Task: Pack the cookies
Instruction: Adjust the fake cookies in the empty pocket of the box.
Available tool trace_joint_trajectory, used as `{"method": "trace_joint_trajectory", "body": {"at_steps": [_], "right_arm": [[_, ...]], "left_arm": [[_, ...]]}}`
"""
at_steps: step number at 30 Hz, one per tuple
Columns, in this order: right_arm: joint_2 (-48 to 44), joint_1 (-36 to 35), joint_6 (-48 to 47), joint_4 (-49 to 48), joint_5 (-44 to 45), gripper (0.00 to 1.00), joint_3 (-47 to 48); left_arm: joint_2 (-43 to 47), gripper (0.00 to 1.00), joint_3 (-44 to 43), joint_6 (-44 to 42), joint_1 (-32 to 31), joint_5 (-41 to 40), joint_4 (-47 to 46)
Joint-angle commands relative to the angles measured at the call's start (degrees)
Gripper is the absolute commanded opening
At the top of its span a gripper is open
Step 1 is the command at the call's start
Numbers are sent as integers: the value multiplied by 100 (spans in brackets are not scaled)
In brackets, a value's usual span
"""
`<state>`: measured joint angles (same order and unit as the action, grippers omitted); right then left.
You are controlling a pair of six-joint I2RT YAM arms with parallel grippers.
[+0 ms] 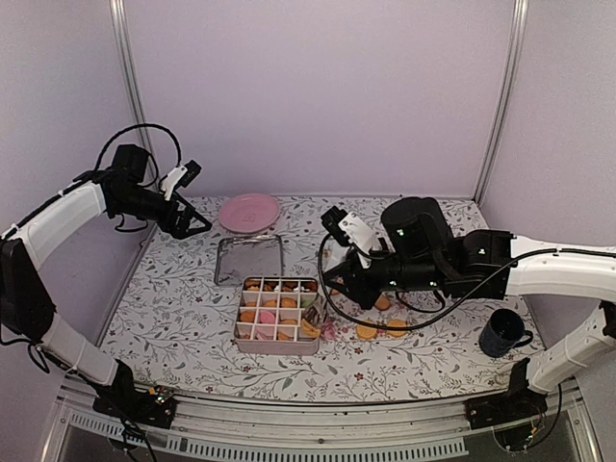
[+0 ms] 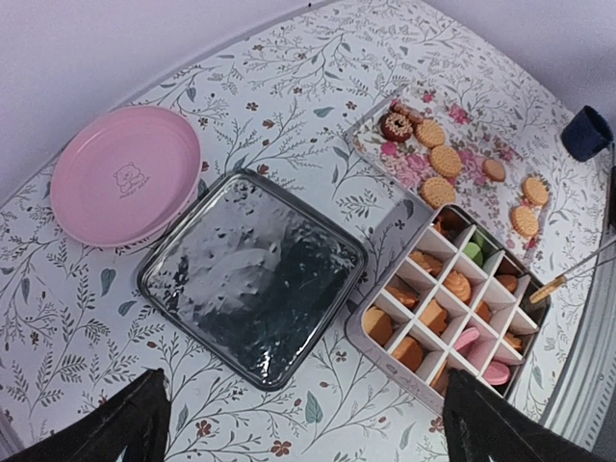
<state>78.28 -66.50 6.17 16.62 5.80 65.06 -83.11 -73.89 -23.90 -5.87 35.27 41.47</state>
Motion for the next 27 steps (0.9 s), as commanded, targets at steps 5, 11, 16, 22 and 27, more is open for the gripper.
{"method": "trace_joint_trajectory", "body": {"at_steps": [5, 11, 16, 22, 27], "right_arm": [[202, -79, -138, 197, 131, 5, 359], [454, -113, -75, 171, 24, 4, 385], [685, -168, -64, 286, 1, 4, 652], [797, -188, -63, 476, 54, 5, 787], [949, -210, -59, 608, 15, 17, 953]], "left_arm": [[71, 99, -100, -15, 19, -20, 5], [114, 99, -29, -59, 23, -68, -12], [185, 99, 62, -70, 20, -151, -91], [194, 99, 71, -157, 16, -211, -111], [198, 99, 182, -146, 16, -251, -202]]}}
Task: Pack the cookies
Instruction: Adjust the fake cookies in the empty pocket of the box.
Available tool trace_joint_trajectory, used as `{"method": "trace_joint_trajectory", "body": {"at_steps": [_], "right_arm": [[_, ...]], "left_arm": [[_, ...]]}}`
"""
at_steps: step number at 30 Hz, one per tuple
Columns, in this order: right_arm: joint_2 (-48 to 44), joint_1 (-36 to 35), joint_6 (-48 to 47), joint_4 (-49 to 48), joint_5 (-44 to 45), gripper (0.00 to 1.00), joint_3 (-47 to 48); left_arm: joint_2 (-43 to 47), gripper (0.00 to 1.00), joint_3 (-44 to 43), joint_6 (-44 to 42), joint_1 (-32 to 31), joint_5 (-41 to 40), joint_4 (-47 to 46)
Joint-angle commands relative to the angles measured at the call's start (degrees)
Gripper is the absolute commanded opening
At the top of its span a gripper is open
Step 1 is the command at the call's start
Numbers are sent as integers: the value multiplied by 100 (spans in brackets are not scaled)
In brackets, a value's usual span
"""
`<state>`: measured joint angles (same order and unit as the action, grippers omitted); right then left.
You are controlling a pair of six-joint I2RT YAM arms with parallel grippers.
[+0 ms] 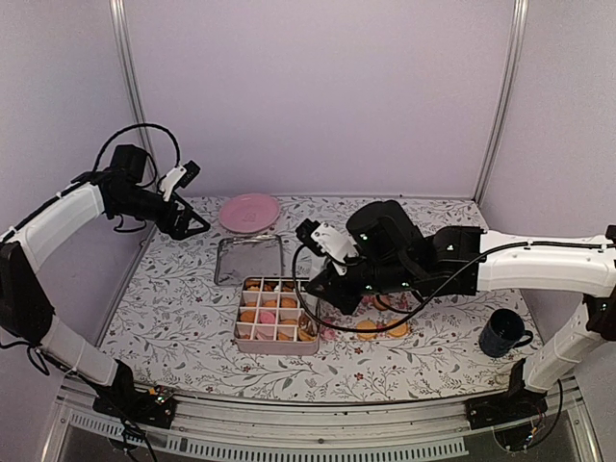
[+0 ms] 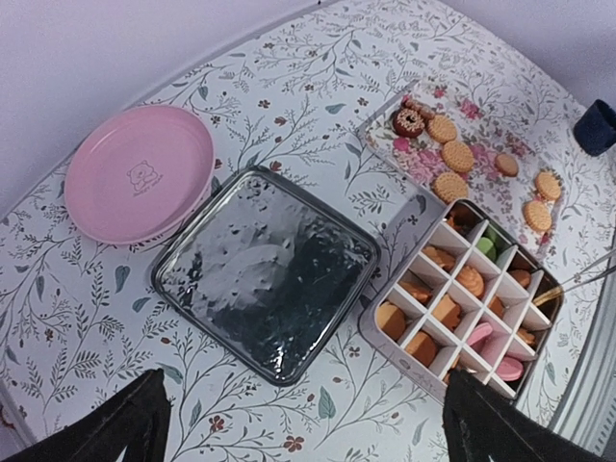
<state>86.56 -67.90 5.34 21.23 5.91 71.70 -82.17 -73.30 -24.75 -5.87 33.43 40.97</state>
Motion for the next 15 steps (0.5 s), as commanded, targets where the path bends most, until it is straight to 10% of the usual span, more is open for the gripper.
{"method": "trace_joint_trajectory", "body": {"at_steps": [1, 7, 15], "right_arm": [[124, -67, 41, 153, 39, 21, 325], [-111, -60, 37, -54, 229, 41, 406], [-368, 79, 115, -136, 465, 39, 298]], "left_arm": [[105, 99, 145, -52, 22, -77, -177], [62, 99, 228, -37, 28, -201, -272], [-61, 99, 252, 79, 30, -226, -476]]}}
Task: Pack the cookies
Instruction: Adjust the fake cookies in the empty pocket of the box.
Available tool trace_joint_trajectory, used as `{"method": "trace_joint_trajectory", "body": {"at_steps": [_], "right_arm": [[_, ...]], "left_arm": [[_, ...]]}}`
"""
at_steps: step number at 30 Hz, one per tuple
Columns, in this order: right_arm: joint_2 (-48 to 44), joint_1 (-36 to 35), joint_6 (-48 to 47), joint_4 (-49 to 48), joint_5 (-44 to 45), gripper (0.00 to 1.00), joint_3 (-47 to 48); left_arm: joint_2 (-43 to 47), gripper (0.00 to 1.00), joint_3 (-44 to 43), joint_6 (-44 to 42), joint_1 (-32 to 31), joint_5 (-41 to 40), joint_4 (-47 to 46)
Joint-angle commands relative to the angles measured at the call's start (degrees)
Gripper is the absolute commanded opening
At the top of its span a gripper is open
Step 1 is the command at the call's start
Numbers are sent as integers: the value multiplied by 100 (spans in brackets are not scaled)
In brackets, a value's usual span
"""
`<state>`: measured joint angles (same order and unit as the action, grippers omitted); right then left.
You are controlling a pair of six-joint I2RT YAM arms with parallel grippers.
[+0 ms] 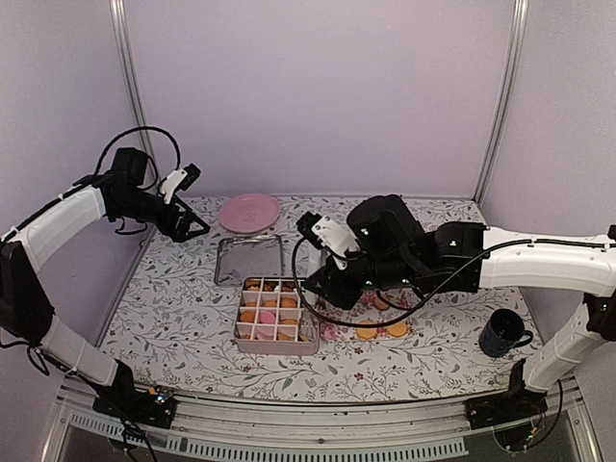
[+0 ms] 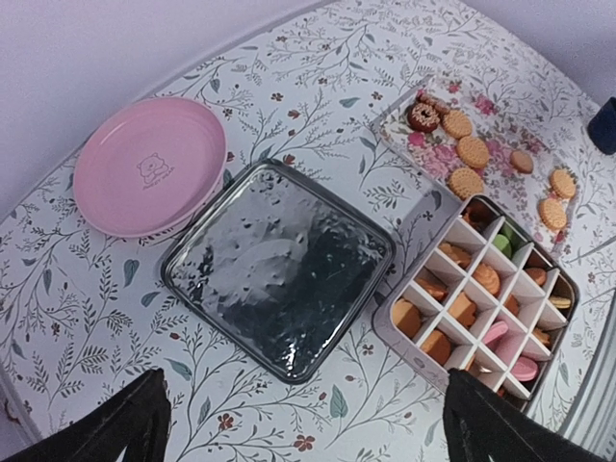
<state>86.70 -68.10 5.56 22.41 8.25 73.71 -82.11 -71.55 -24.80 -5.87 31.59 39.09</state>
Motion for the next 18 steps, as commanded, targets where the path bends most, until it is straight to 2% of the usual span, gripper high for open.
{"method": "trace_joint_trajectory", "body": {"at_steps": [1, 4, 8, 13, 18], "right_arm": [[-453, 188, 141, -278, 229, 38, 35], [-636, 673, 270, -254, 99, 37, -150], [-661, 1470, 720, 23, -312, 37, -320], [-501, 2168, 1044, 252, -556, 37, -393], [-7, 2578, 1338, 496, -779, 35, -350]], "left_arm": [[-132, 99, 84, 125, 34, -58, -378], [-497, 99, 42, 375, 35, -355, -819], [-1406, 99, -444, 1027, 41, -837, -1310], [-2839, 90, -1607, 1979, 43, -1145, -1396], [-4224, 89, -2951, 2575, 50, -1512, -1191]]}}
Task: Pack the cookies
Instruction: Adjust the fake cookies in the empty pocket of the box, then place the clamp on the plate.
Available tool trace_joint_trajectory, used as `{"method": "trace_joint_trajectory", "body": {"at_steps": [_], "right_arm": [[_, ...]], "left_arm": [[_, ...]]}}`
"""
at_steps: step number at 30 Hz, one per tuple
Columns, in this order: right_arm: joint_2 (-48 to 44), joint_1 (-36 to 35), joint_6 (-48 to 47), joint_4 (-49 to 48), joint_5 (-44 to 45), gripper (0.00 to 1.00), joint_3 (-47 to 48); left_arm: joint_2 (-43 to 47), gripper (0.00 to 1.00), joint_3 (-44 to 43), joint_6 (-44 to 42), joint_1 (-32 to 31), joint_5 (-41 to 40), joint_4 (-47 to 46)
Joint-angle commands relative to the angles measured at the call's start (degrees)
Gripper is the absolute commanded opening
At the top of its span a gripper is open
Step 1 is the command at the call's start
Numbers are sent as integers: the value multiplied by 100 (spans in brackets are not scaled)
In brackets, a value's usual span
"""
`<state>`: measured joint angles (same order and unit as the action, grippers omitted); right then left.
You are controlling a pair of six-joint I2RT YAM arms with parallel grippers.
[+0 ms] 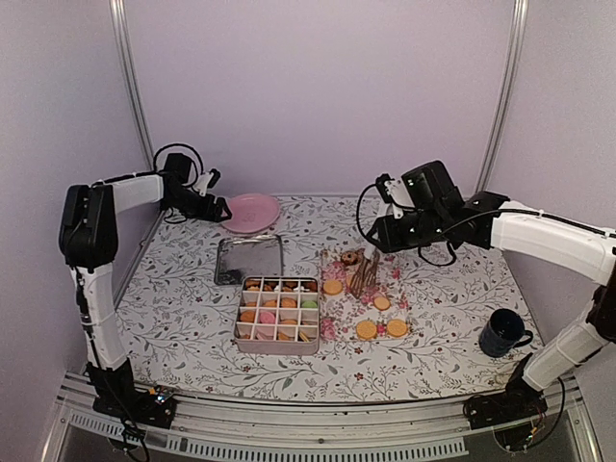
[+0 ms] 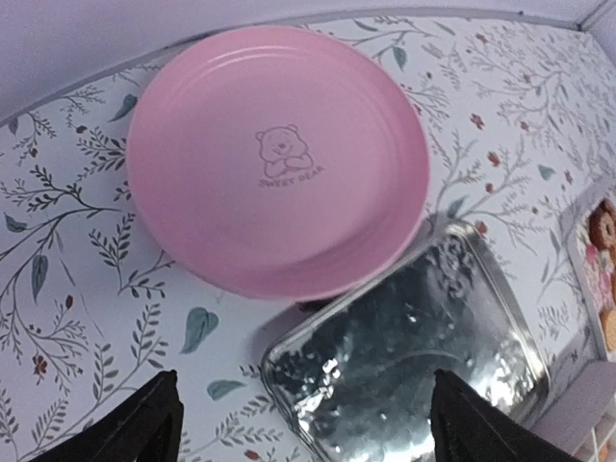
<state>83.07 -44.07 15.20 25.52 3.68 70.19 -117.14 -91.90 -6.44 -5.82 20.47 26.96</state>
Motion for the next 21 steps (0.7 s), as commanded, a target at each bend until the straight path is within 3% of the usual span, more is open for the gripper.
{"method": "trace_joint_trajectory", "body": {"at_steps": [1, 4, 10, 15, 21], "right_arm": [[458, 201, 393, 212, -346, 35, 41], [671, 232, 421, 277, -401, 34, 113], [1068, 381, 473, 224, -636, 37, 55], [1372, 447, 434, 172, -553, 46, 217], [1436, 461, 468, 162, -367, 63, 382]], "left_arm": [[-968, 89, -1188, 814, 47, -443, 141], [-1297, 88, -1560, 945, 60, -331, 282], [-763, 87, -627, 754, 83, 93, 102], [-72, 83, 744, 609, 102, 119, -294], [-177, 73, 1073, 618, 50, -9, -194]]}}
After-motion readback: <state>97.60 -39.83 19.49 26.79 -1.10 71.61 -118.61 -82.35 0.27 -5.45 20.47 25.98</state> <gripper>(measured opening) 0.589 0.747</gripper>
